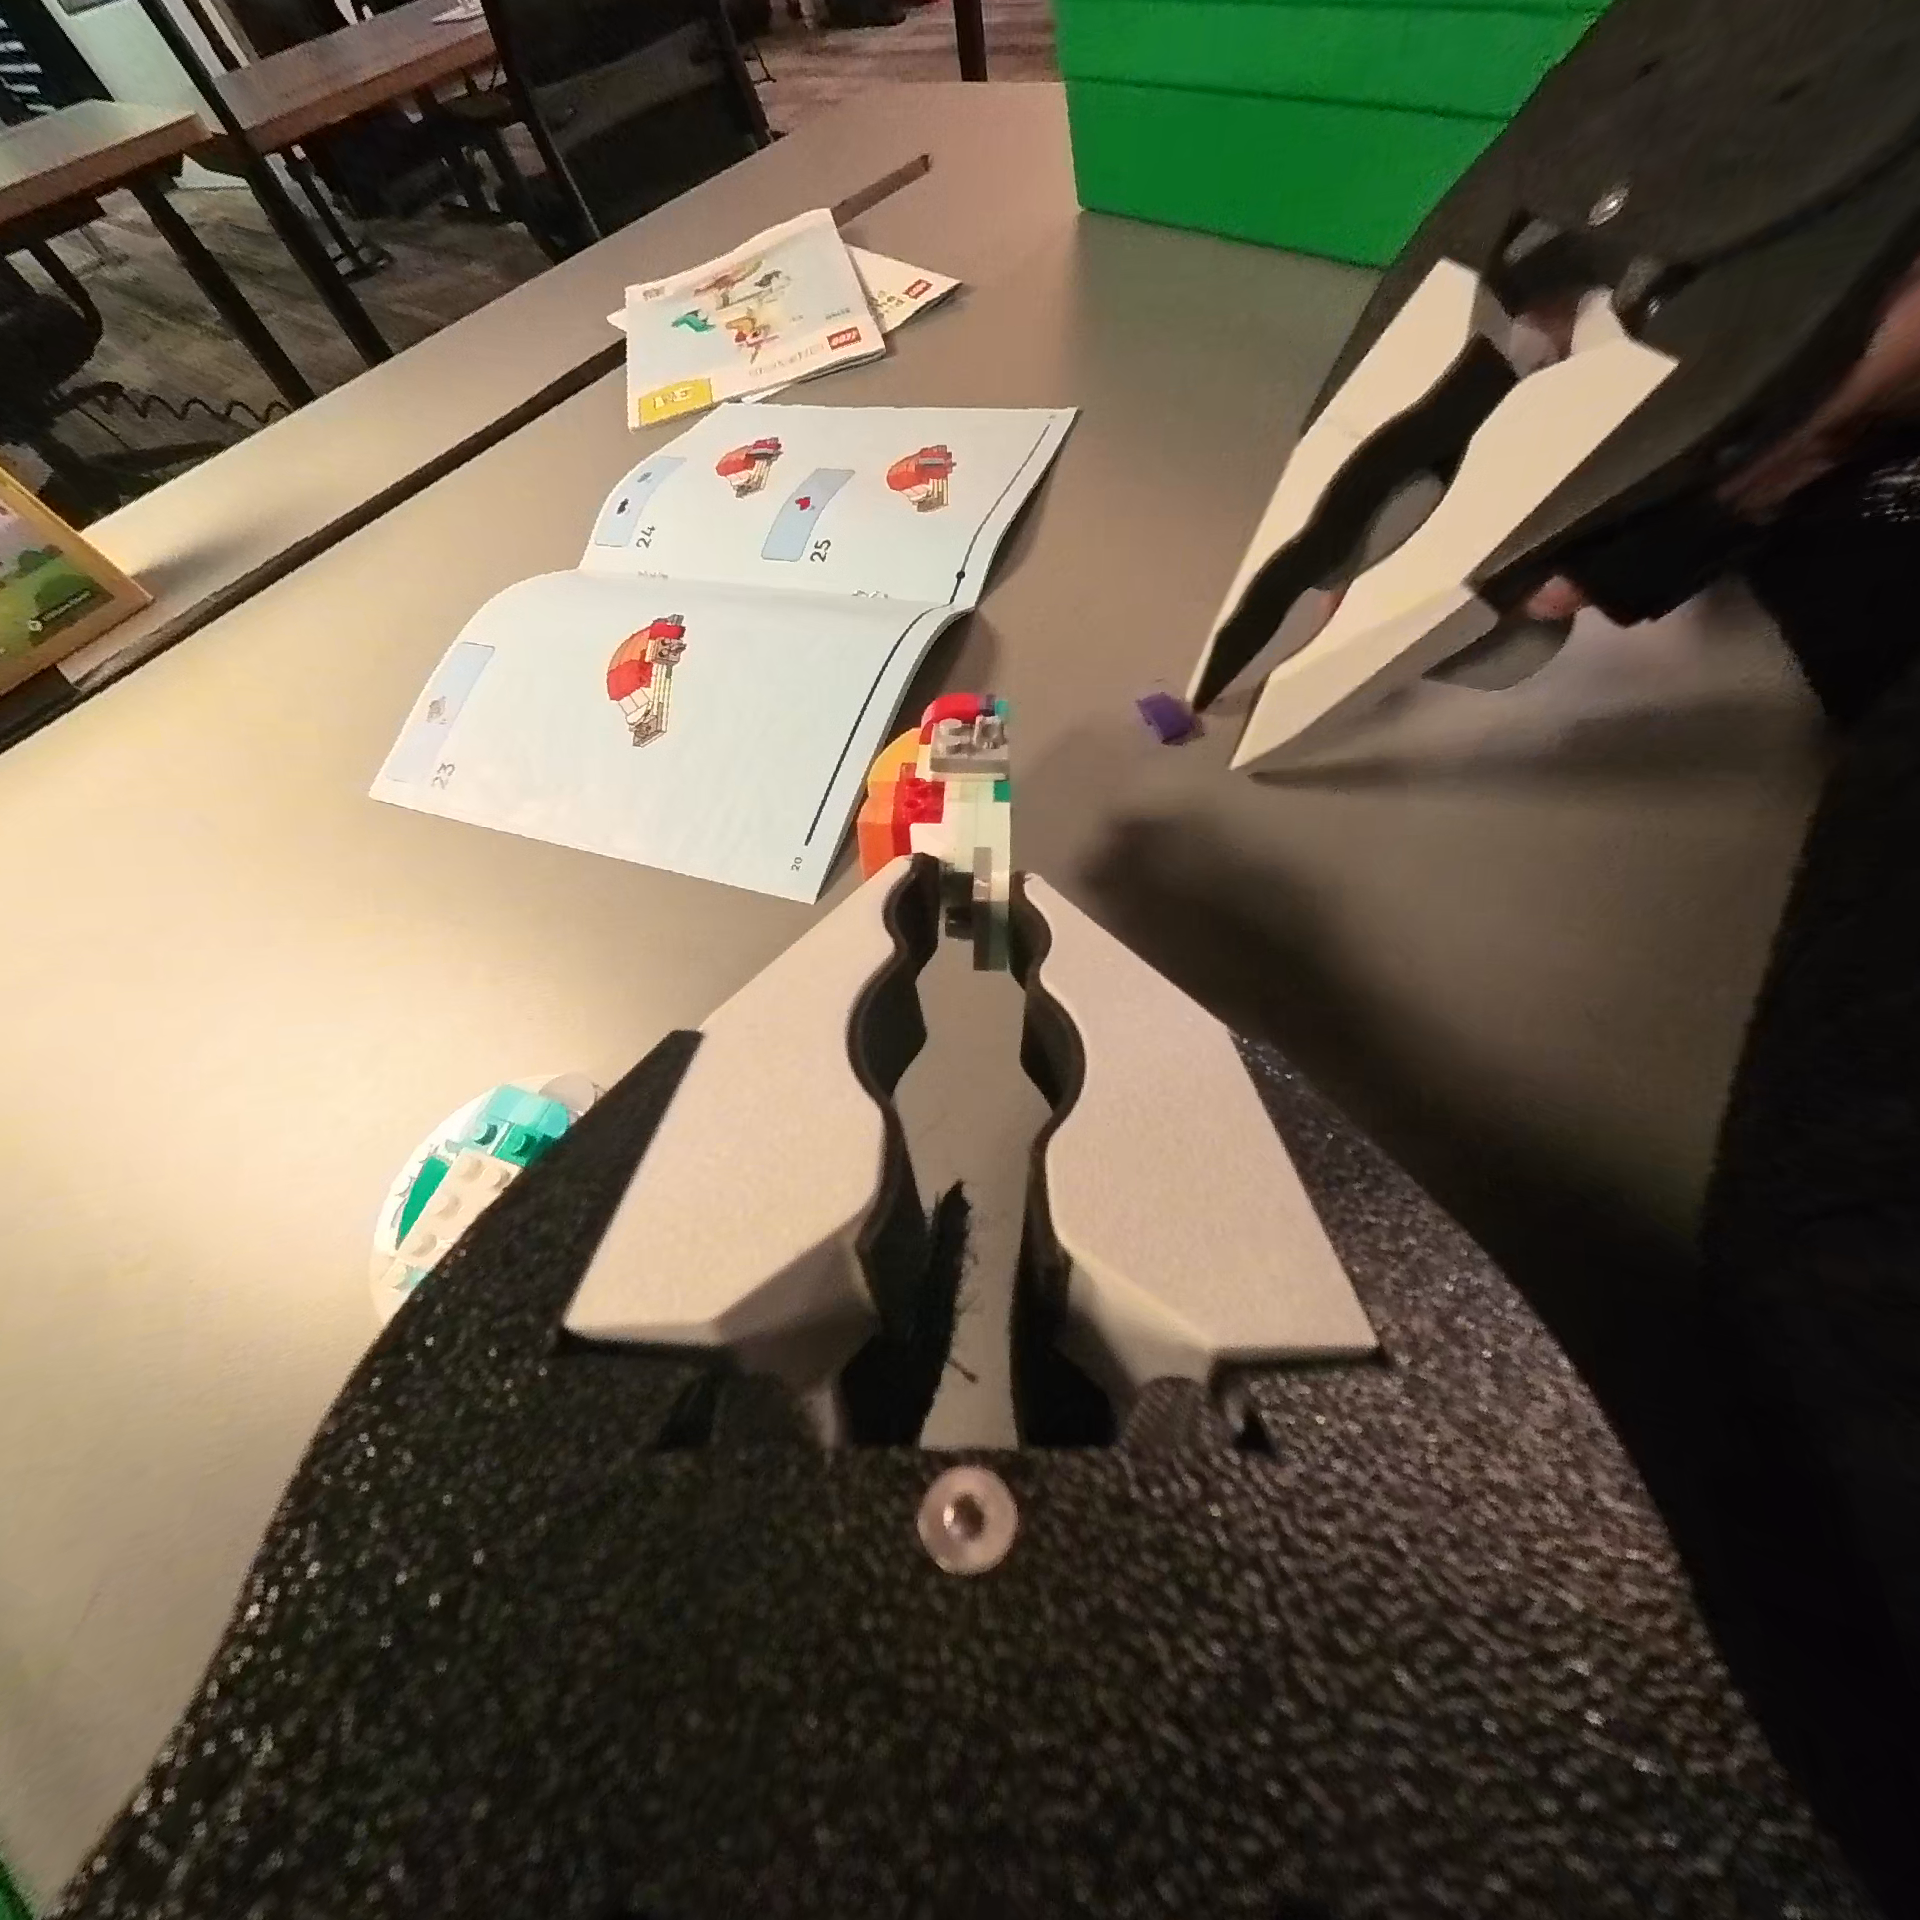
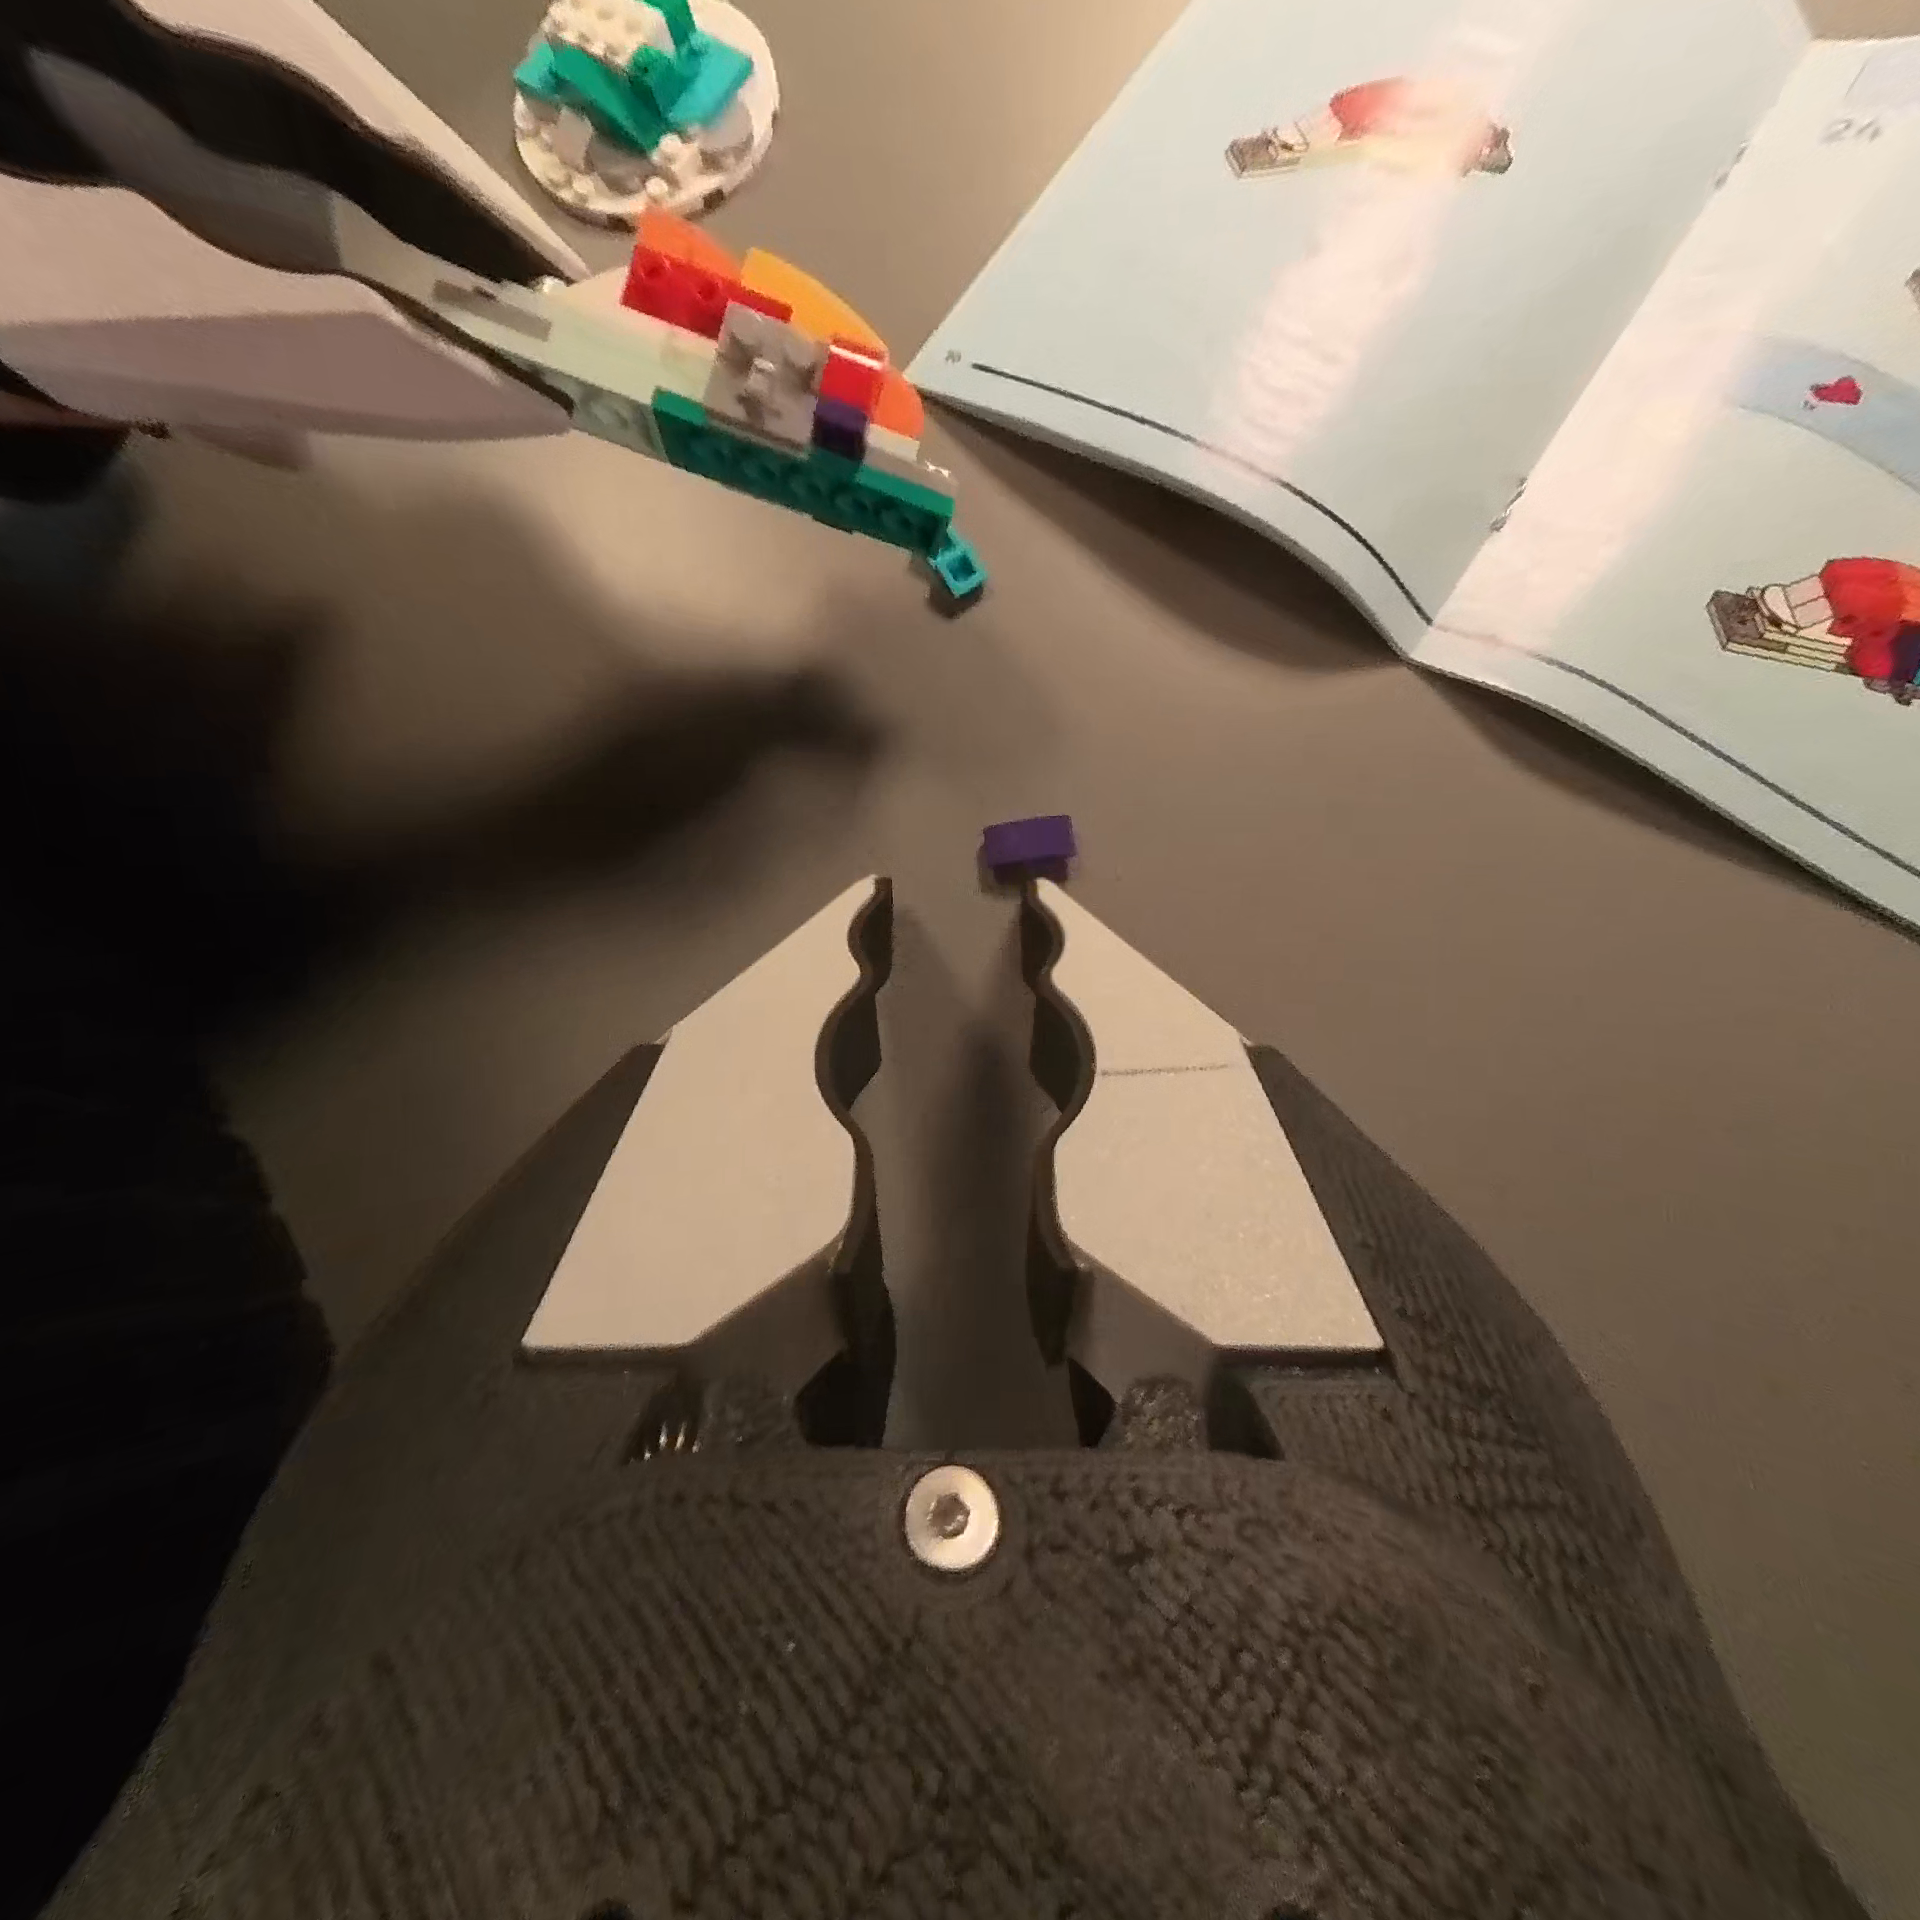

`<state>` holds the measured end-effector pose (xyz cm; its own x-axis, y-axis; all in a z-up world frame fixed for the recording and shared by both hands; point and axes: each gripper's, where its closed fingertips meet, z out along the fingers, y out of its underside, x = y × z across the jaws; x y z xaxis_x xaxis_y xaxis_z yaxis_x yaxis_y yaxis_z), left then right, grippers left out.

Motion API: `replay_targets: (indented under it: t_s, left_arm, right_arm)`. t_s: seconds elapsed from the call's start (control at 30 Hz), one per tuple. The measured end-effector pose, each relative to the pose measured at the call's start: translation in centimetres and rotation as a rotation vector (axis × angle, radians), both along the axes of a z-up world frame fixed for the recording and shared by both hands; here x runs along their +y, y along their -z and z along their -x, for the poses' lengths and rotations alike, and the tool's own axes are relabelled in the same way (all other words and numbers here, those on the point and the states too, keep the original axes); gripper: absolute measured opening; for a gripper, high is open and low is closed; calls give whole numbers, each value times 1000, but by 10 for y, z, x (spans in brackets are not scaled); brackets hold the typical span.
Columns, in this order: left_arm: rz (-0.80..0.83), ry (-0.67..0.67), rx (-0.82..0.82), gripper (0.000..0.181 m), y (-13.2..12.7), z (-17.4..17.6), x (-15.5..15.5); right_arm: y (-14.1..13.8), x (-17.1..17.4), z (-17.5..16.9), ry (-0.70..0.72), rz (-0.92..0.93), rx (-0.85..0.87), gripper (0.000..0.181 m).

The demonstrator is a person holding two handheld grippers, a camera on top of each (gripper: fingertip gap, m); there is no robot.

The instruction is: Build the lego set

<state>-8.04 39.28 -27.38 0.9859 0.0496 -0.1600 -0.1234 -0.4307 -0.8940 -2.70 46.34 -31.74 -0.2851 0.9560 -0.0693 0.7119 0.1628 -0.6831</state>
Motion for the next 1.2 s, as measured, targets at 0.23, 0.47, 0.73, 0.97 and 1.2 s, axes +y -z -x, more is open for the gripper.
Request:
replay_targets:
  t_s: [0.23,0.47,0.73,0.97,1.2]
  left_arm:
    - [3,-2,3,10,1,-1,-2]
    - [12,-8,6,10,4,-1,-3]
    - [18,-36,-20,10,6,0,0]
    - [24,-44,-6,10,7,-5,6]
    - [15,-37,-1,10,7,-5,8]
  right_arm:
    - [-1,-3,14,21,50,34,25]
    - [0,0,26,69,13,65,15]
    - [-36,-4,47,105,139,187,6]
    - [-56,-36,59,70,464,145,6]
    - [-47,-38,61,76,411,110,6]
